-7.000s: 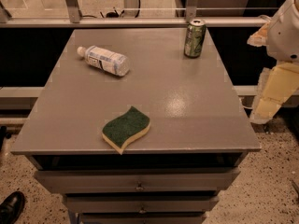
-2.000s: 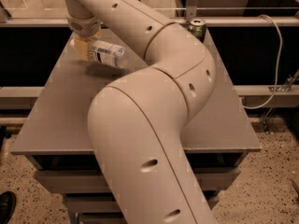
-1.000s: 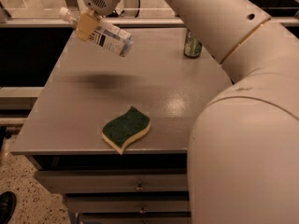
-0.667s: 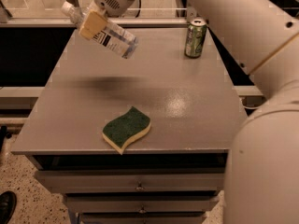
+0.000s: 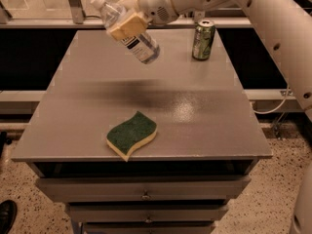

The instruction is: Place blue plastic bottle upright

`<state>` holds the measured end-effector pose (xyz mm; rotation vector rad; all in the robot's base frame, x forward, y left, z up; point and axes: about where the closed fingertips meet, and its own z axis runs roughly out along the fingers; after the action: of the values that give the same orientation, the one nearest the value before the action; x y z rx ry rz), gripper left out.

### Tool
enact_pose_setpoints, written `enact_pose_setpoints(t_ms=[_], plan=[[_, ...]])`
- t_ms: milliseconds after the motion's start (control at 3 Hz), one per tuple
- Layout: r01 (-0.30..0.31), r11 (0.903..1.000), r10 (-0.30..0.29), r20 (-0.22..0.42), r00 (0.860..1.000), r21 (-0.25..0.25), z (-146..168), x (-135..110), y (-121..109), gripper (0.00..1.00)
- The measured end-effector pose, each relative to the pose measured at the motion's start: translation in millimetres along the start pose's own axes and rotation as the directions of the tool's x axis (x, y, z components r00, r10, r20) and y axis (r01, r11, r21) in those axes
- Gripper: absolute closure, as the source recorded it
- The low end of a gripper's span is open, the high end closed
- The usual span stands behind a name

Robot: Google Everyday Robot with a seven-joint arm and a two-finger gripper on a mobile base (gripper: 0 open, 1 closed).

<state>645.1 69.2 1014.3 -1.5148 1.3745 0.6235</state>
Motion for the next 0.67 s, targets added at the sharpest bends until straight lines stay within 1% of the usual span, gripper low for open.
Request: enact_pose_setpoints(t_ms=[333,667], plan=[[0.024,0.9993,-0.018,0.165,0.986,-0.029,-2.5,11.3,2.9,1.0],[-0.006,0.9989,0.018,0.274,0.962,-0.045,4.0,16.8,6.5,1.0]])
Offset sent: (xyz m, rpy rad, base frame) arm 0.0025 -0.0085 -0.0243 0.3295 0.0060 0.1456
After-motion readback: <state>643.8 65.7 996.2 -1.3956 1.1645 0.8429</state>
